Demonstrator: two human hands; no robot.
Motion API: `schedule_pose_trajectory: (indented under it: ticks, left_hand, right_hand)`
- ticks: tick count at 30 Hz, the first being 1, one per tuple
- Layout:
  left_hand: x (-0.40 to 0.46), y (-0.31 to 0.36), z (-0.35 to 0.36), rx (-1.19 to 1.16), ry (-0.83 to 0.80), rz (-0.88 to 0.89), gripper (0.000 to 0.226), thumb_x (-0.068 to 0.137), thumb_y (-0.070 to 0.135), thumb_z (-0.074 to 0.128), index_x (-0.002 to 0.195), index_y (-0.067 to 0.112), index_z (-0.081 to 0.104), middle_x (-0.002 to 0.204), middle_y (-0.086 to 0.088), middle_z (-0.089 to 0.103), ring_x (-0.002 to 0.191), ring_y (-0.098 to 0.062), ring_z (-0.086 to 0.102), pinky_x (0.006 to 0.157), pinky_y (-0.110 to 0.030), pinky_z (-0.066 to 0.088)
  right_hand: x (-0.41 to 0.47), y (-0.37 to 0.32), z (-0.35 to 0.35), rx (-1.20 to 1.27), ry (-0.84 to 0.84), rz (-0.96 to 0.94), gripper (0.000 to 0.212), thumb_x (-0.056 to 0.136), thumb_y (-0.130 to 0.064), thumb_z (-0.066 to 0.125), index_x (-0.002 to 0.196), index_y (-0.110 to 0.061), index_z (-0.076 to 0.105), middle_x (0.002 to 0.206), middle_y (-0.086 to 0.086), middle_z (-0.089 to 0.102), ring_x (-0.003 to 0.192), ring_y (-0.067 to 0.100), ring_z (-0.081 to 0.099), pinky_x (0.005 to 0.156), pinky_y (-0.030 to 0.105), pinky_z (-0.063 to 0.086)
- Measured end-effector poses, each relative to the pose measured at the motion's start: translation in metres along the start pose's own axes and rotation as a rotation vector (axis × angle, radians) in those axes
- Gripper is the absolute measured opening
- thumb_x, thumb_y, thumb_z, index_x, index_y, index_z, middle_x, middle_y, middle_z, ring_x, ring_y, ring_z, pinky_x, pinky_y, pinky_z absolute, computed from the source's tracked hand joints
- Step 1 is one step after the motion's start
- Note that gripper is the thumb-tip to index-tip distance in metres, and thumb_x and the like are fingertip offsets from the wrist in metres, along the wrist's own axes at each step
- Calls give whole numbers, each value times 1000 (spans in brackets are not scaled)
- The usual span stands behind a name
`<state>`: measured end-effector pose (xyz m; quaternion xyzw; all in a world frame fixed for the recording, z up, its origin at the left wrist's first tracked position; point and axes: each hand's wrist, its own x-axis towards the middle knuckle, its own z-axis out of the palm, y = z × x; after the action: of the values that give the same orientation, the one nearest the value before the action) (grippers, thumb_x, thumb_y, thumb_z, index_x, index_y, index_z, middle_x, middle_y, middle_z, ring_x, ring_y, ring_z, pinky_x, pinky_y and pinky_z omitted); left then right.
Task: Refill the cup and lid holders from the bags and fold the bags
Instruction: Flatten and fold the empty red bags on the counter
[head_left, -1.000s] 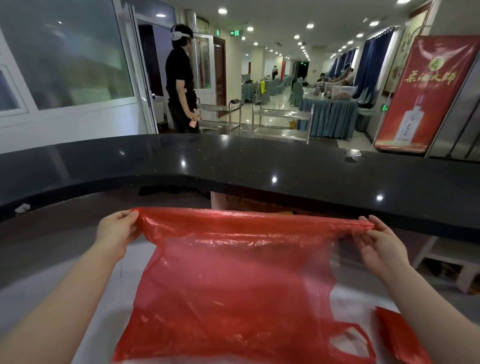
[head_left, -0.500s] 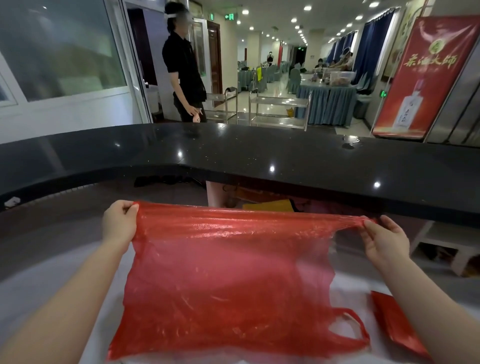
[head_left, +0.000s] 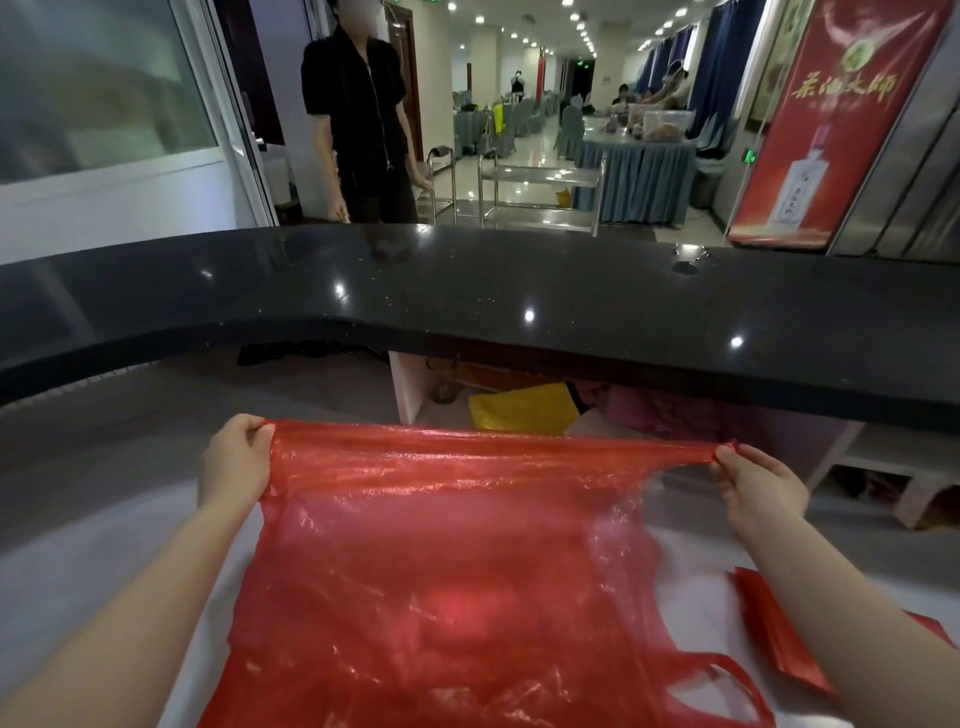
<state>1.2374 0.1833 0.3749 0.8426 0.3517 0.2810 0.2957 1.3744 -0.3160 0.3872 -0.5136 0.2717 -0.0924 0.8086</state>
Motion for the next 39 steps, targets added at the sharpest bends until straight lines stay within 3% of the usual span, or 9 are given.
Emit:
schedule_pose_trajectory:
  ticks: [6, 9, 13, 16, 20, 25, 28, 33, 39]
  left_hand:
    - [-10, 9, 21, -91, -52, -37, 34, 99, 26, 47, 129, 11, 48, 126, -14, 59, 113, -35, 55, 87, -39, 40]
    - [-21, 16, 33, -73, -127, 65, 40, 96, 22, 52, 135, 13, 46, 133, -11, 56, 119, -31, 54, 96, -43, 42]
    - [-39, 24, 50, 96, -185, 354, 35, 91, 14, 59, 126, 9, 59, 132, -13, 57, 128, -33, 47, 106, -46, 35]
    - [-49, 24, 64, 283, -346, 417, 40, 94, 31, 56, 131, 18, 56, 137, -5, 55, 135, -30, 41, 111, -52, 26]
    - [-56, 9, 85, 516, -601, 334, 65, 90, 67, 33, 148, 39, 26, 157, 7, 25, 147, -23, 14, 114, -57, 7]
    - [-66, -12, 109, 602, -748, 303, 92, 64, 88, -1, 146, 48, -13, 160, 8, -11, 147, -28, -12, 111, -62, -10]
    - [-71, -17, 120, 626, -745, 299, 96, 57, 92, -4, 140, 48, -24, 157, 8, -22, 145, -28, -19, 109, -61, -14]
    - [-69, -25, 126, 620, -709, 299, 95, 57, 97, 1, 136, 50, -27, 152, 12, -29, 145, -26, -21, 109, -61, -13]
    - [-61, -29, 120, 603, -709, 358, 102, 56, 95, 10, 138, 46, -25, 152, 13, -25, 146, -22, -16, 114, -54, -9]
  right_hand:
    - [1, 20, 3, -380, -59, 23, 58, 86, -10, 69, 138, -6, 43, 117, 14, 59, 88, 27, 61, 76, 35, 52]
    - [-6, 34, 7, -666, -32, -258, 38, 83, -12, 70, 119, -13, 56, 108, 7, 62, 98, 28, 59, 78, 35, 44]
    - [-28, 43, 28, -807, -270, -530, 19, 86, -9, 62, 99, -23, 61, 91, -9, 62, 91, 14, 59, 78, 27, 41]
    - [-46, 58, 48, -958, -468, -593, 18, 88, -12, 60, 103, -22, 65, 97, -12, 63, 94, 9, 58, 84, 25, 43]
    - [-56, 86, 68, -1162, -634, -619, 28, 90, -20, 61, 118, -17, 63, 118, -3, 65, 112, 13, 57, 94, 23, 39]
    - [-46, 123, 80, -1424, -779, -640, 57, 95, -43, 50, 146, -24, 35, 155, 3, 32, 145, 22, 21, 116, 38, 21]
    - [-33, 145, 83, -1633, -817, -636, 65, 92, -63, 35, 150, -41, 14, 162, 1, 5, 148, 27, -4, 116, 56, 5]
    - [-8, 168, 68, -1870, -801, -570, 76, 81, -80, 22, 147, -51, -2, 160, -3, -18, 144, 33, -22, 113, 61, -7]
    - [7, 172, 64, -1886, -788, -639, 80, 71, -87, 10, 143, -56, -8, 159, -8, -22, 143, 27, -26, 112, 58, -10]
